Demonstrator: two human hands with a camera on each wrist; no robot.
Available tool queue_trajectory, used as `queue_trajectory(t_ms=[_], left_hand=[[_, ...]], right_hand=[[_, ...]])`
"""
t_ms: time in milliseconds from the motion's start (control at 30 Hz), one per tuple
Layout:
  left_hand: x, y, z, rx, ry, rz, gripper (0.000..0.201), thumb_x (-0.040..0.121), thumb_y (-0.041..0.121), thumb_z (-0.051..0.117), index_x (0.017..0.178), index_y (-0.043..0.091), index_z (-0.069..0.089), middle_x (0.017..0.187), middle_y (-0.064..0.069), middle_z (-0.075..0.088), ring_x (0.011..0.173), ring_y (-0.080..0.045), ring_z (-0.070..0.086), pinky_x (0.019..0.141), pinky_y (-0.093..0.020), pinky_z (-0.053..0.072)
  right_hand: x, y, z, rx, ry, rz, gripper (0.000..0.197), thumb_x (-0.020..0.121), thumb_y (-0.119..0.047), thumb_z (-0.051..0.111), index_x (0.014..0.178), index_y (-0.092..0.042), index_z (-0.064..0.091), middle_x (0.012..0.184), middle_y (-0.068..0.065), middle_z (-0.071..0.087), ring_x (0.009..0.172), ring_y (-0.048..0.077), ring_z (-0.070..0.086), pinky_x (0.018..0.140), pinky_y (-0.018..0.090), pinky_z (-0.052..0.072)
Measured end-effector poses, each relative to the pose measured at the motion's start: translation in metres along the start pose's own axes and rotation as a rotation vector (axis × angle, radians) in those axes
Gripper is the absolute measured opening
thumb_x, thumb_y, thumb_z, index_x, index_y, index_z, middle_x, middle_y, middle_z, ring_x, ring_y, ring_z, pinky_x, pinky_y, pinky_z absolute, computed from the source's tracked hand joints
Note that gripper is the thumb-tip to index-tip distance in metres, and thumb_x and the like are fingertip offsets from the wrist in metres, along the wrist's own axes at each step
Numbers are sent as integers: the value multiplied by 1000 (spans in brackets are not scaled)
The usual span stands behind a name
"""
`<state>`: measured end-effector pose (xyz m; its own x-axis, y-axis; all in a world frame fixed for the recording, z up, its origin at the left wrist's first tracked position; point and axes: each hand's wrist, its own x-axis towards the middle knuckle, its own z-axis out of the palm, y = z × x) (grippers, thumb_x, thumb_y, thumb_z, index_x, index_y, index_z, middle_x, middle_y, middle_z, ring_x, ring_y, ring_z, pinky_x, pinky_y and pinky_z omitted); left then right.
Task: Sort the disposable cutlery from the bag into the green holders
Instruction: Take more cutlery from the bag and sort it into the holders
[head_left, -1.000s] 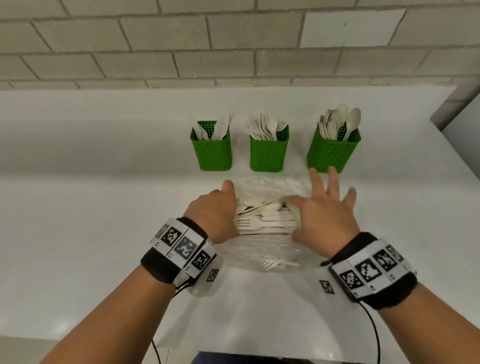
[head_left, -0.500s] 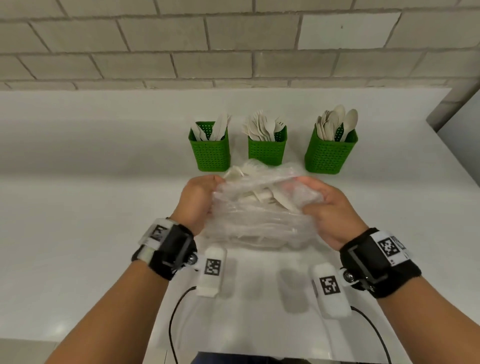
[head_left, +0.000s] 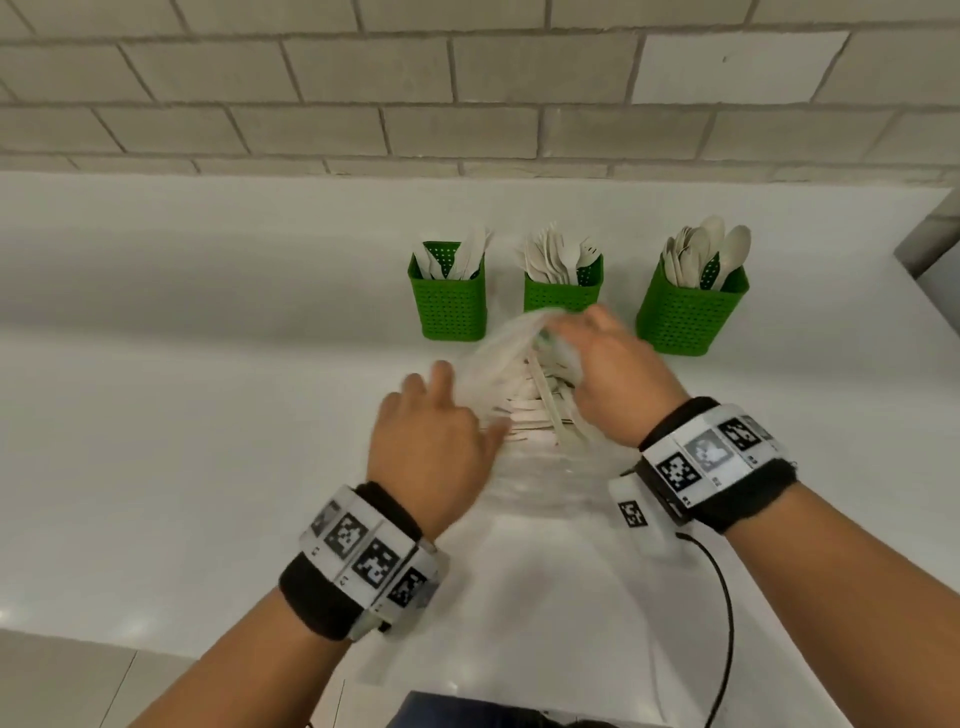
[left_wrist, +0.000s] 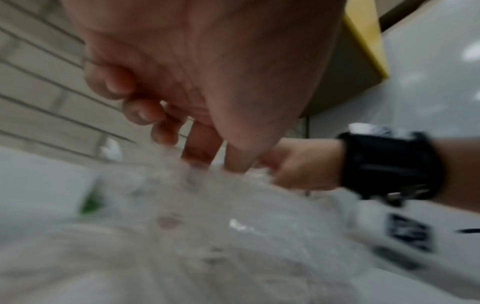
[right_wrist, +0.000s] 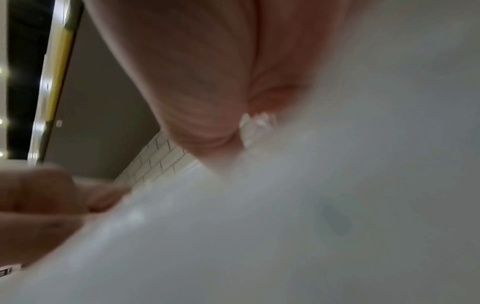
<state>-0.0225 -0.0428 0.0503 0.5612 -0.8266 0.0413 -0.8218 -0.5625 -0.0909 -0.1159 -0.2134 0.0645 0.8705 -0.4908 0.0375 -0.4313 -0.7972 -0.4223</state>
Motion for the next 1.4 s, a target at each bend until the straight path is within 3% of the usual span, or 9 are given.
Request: queue_trajectory(t_ms=[233, 367, 567, 733, 900, 1000, 1167, 1267, 1400], left_hand=[[19, -44, 6, -404, -214, -448, 95, 72, 83, 53, 133, 10, 48, 127, -12, 54, 113, -34, 57, 89, -39, 46], [28, -36, 20, -729, -222, -495, 76, 80, 35, 76, 139, 5, 38, 132, -15, 53, 115, -34, 57, 93, -36, 49], [31, -26, 23, -1471, 134, -720, 34, 85, -11, 38, 93, 6, 66, 90, -12, 66, 77, -23, 61, 65, -29, 49], [33, -23, 19, -1597, 35, -628, 18, 92, 7, 51, 81, 13, 64, 84, -5, 64, 72, -15, 59, 73, -30, 48], [28, -32, 38, -1353, -21, -411, 23, 80, 14, 76, 102, 18, 69, 104, 3, 68, 88, -13, 66, 72, -23, 50], [23, -37, 39, -1488, 20, -419, 10, 89, 7, 67, 97, 10, 71, 86, 1, 71, 74, -14, 64, 65, -21, 48], [20, -51, 42, -2221, -172, -365, 22, 95, 12, 51, 77, 10, 63, 50, 8, 31, 38, -5, 28, 37, -16, 23], [26, -51, 48, -1905, -138, -384, 19, 95, 17, 56, 76, 14, 55, 55, 6, 39, 44, -8, 36, 43, -20, 31], [30, -50, 44, -800, 20, -248, 32, 95, 38, 58, 116, 15, 55, 116, -4, 53, 97, -18, 57, 85, -31, 47]], right_hand=[[-19, -15, 27, -50, -31, 23, 83, 78, 12, 53, 150, -15, 21, 136, 10, 37, 113, 33, 49, 92, 42, 45], [-22, -15, 38, 276, -45, 74, 80, 80, 13, 53, 150, -16, 30, 145, 3, 44, 131, 20, 45, 102, 15, 32], [-28, -19, 42, 1298, 34, 580, 35, 82, 18, 42, 91, -5, 66, 62, 4, 54, 52, 13, 50, 51, 23, 46], [-30, -14, 36, 154, 203, 16, 16, 85, -28, 66, 95, -20, 55, 109, 3, 49, 98, 19, 47, 76, 34, 45], [-8, -3, 45, -64, -193, 57, 76, 83, 5, 53, 149, -27, 33, 142, 7, 33, 119, 30, 50, 99, 41, 46], [-2, 1, 45, 484, 25, 206, 59, 80, 17, 44, 124, -18, 62, 128, 6, 55, 108, 14, 60, 96, 29, 47], [-4, -3, 36, 1735, 142, 685, 49, 79, 21, 26, 84, -9, 64, 62, 9, 53, 40, 11, 40, 41, 17, 33], [-9, 2, 41, 1686, 91, 692, 31, 78, 9, 33, 79, -6, 60, 55, 5, 46, 46, 17, 38, 46, 21, 34], [-12, 6, 46, 432, 99, 249, 15, 87, -22, 66, 99, -16, 58, 95, -1, 51, 82, 13, 50, 71, 25, 42]])
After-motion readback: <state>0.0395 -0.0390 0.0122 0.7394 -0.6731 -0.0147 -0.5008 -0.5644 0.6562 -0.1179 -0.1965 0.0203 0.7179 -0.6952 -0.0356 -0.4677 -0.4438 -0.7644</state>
